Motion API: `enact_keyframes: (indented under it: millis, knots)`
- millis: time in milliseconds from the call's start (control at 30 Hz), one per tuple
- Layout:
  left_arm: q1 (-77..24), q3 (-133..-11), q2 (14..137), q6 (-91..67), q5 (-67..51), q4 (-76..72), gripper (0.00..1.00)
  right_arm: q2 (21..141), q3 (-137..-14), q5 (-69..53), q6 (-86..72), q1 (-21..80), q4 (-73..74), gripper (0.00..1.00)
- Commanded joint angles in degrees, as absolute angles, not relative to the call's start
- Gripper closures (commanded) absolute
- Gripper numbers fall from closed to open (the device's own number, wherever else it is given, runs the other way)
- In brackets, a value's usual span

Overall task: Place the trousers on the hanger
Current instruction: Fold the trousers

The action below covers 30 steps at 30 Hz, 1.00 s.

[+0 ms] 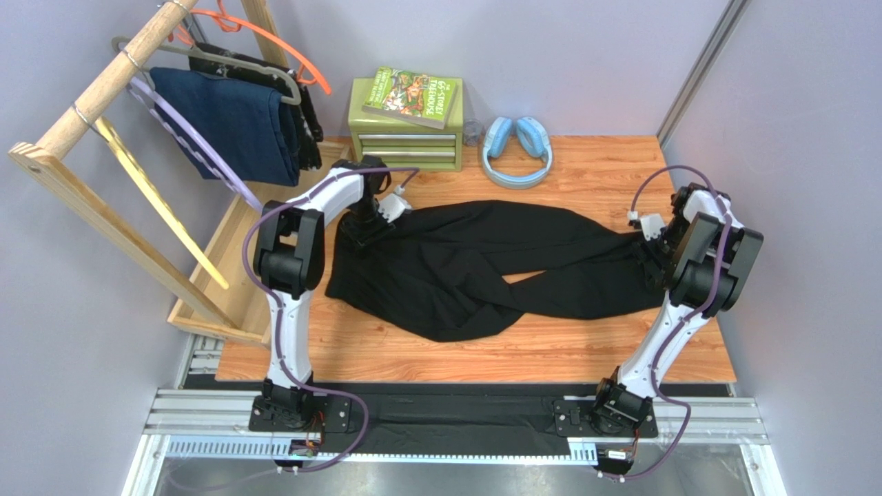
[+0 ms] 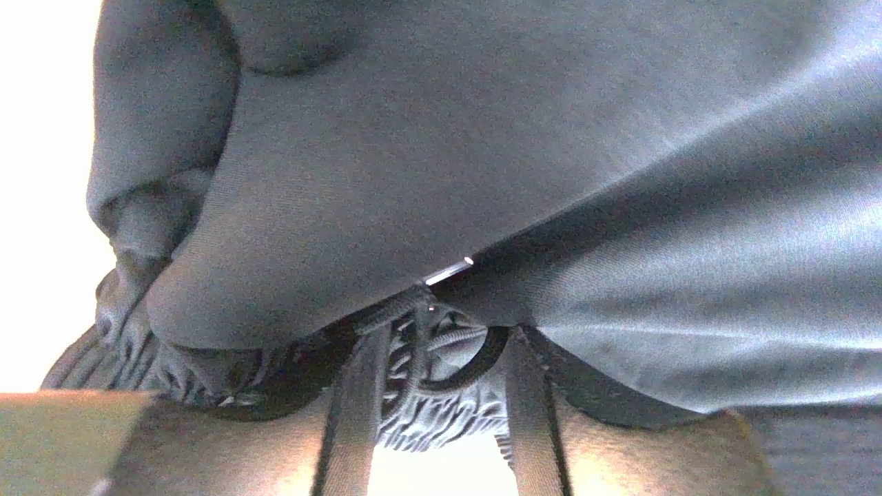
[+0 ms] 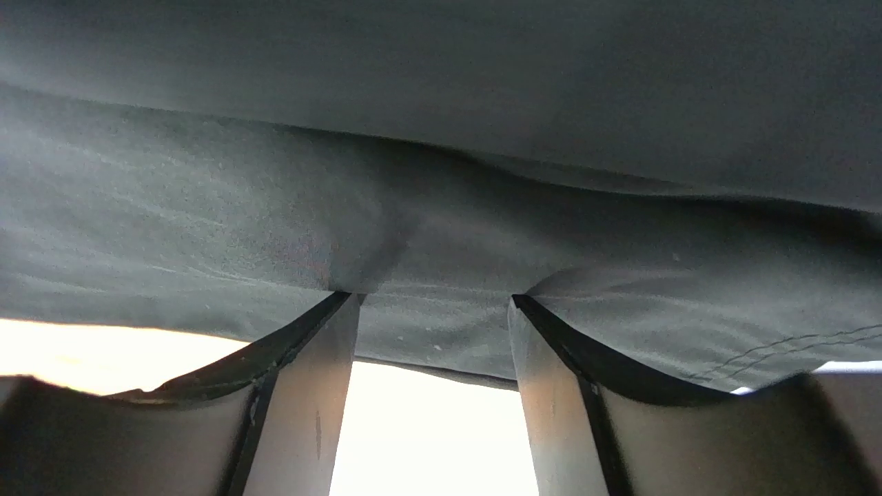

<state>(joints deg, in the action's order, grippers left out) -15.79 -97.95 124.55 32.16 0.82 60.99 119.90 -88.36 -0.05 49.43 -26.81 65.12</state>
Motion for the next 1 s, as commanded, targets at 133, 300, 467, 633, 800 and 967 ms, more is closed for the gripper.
enact_keyframes:
  millis: [133, 300, 467, 633, 800, 967]
  knots:
    - [-12.74, -105.65, 123.5, 32.51, -4.78, 64.77, 0.48, 114.46, -90.8, -8.52, 55.52, -27.51, 72.15, 0.32]
    - [-13.01, -104.59, 117.09, 34.45, -14.85, 70.31, 0.36, 107.85, -85.18, -7.65, 62.66, -27.86, 73.13, 0.28]
    - [-13.1, -101.97, 113.39, 37.43, -20.56, 75.23, 0.34, 106.7, -83.59, -5.02, 66.61, -27.86, 70.06, 0.27]
    - [-13.1, -97.83, 111.45, 39.46, -20.48, 75.94, 0.34, 107.14, -79.9, -1.77, 70.83, -27.77, 64.44, 0.27]
    - [-13.1, -96.68, 111.53, 39.46, -20.74, 76.2, 0.34, 108.54, -75.06, -0.27, 73.39, -27.51, 58.45, 0.29]
    - [-13.1, -92.82, 110.74, 39.9, -19.25, 73.83, 0.34, 109.16, -71.55, -0.09, 73.56, -27.51, 53.89, 0.31]
